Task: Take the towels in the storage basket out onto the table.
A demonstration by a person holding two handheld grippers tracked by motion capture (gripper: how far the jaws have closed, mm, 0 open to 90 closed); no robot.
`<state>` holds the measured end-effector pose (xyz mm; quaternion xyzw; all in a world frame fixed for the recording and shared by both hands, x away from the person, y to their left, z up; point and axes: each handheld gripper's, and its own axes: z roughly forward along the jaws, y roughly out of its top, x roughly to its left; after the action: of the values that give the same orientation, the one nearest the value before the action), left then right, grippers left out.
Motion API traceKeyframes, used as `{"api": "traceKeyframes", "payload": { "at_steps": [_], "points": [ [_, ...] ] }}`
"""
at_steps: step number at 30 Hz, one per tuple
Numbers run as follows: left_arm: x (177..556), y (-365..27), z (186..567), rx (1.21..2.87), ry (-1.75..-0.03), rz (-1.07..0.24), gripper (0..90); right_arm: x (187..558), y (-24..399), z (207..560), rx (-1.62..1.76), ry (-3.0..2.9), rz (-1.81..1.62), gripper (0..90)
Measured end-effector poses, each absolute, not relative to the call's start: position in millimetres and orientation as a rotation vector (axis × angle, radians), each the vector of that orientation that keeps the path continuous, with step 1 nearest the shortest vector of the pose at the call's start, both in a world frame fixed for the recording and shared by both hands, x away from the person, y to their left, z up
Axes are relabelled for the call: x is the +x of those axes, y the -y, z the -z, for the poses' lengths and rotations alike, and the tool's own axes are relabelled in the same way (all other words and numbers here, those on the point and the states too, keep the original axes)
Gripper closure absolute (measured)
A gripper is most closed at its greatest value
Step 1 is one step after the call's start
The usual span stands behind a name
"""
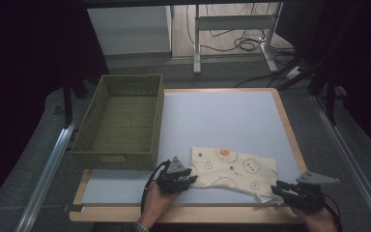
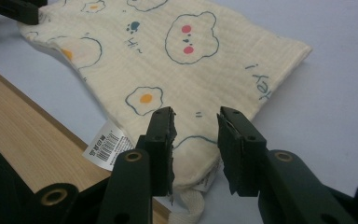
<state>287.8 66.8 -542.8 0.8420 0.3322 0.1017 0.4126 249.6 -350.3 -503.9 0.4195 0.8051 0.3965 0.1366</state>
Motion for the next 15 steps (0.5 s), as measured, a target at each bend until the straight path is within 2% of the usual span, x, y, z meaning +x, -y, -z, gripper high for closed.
{"api": "traceKeyframes", "payload": {
  "at_steps": [1,4,5,12,15],
  "points": [
    [287,-65,542,2.125,-0.824,-0.276,67.5,250,350,505,1.214,-2.33,-1.146,65.4],
    [288,-60,540,2.168,-0.803,-0.285,86.2,250,351,507,1.222,-2.332,-1.143,65.1],
    [288,-58,538,2.178,-0.807,-0.287,88.0,250,351,508,1.225,-2.332,-1.141,65.2],
    [293,-62,513,2.122,-0.792,-0.359,88.7,250,353,506,1.225,-2.32,-1.153,65.2],
    [298,-63,515,2.157,-0.829,-0.379,88.2,251,351,506,1.224,-2.318,-1.159,65.2]
  ]
}}
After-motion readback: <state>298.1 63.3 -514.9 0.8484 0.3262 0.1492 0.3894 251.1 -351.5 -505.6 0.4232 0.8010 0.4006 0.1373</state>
